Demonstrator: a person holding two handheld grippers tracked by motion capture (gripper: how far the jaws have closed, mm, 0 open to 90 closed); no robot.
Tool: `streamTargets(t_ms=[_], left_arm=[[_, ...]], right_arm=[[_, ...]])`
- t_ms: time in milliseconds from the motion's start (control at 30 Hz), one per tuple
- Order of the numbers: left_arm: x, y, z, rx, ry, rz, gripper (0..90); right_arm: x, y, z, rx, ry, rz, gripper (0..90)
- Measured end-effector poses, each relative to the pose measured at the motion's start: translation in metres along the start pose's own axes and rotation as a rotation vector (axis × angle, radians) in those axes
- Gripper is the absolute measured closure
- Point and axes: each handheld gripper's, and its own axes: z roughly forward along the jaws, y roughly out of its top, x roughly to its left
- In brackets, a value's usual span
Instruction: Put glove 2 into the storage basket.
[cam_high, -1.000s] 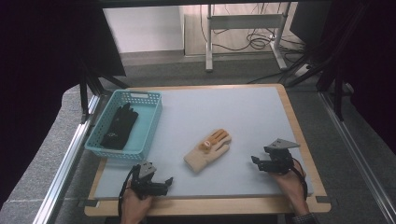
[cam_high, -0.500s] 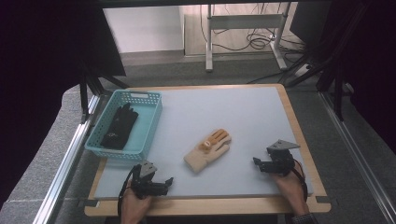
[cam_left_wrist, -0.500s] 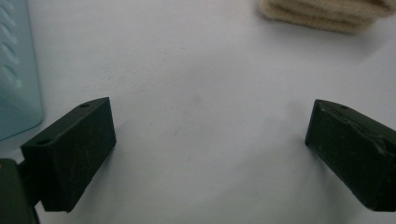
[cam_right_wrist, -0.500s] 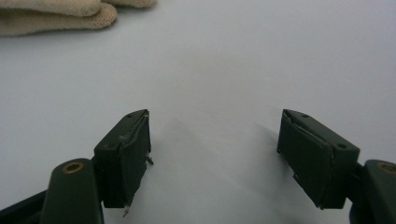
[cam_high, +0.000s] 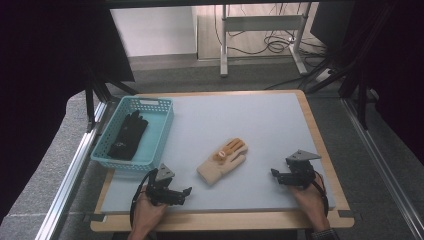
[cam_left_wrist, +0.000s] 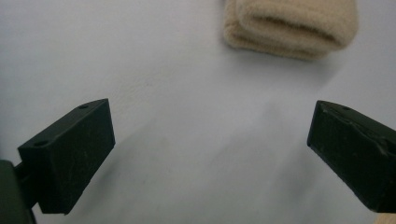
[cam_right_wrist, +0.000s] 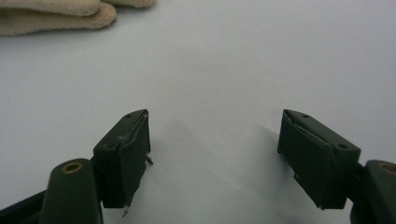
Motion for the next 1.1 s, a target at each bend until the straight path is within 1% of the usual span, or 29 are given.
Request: streamTargets(t_ms=[33,233,333,367,467,567,667,800,933,1100], left_arm=[[0.000,0.004,0.002,0.005,-0.010,-0.002,0.9],[-0.002,0.028,0.010,0.010,-0.039,0.022,0.2],[-0.003,0.040,0.016,0.018,-0.065,0.027,0.0],[-0.004,0.045,0.018,0.024,-0.080,0.032,0.0],[-0.006,0.058,0.024,0.025,-0.110,0.039,0.0],[-0.009,0.070,0.031,0.033,-0.116,0.058,0.2],[-0.014,0.084,0.039,0.044,-0.111,0.079,0.9],[-0.020,0.097,0.050,0.062,-0.117,0.103,2.1],[-0.027,0.105,0.063,0.086,-0.129,0.128,2.7],[-0.035,0.112,0.080,0.113,-0.119,0.160,2.6]], right_arm=[[0.000,0.000,0.000,0.000,0.000,0.000,24.4],[0.000,0.000,0.000,0.000,-0.001,0.000,24.2],[0.000,0.000,0.000,0.000,-0.002,0.000,24.0],[0.000,0.000,0.000,0.000,-0.002,0.001,24.0],[0.000,0.000,0.000,0.000,-0.003,0.001,23.9],[0.000,0.000,0.000,0.000,-0.003,0.001,23.9],[0.000,0.000,0.000,0.000,-0.003,0.000,23.8],[0.000,0.000,0.000,0.001,-0.003,0.001,23.7],[0.000,0.000,0.000,0.001,-0.003,0.001,23.7],[0.000,0.000,0.000,0.001,-0.003,0.001,23.6]])
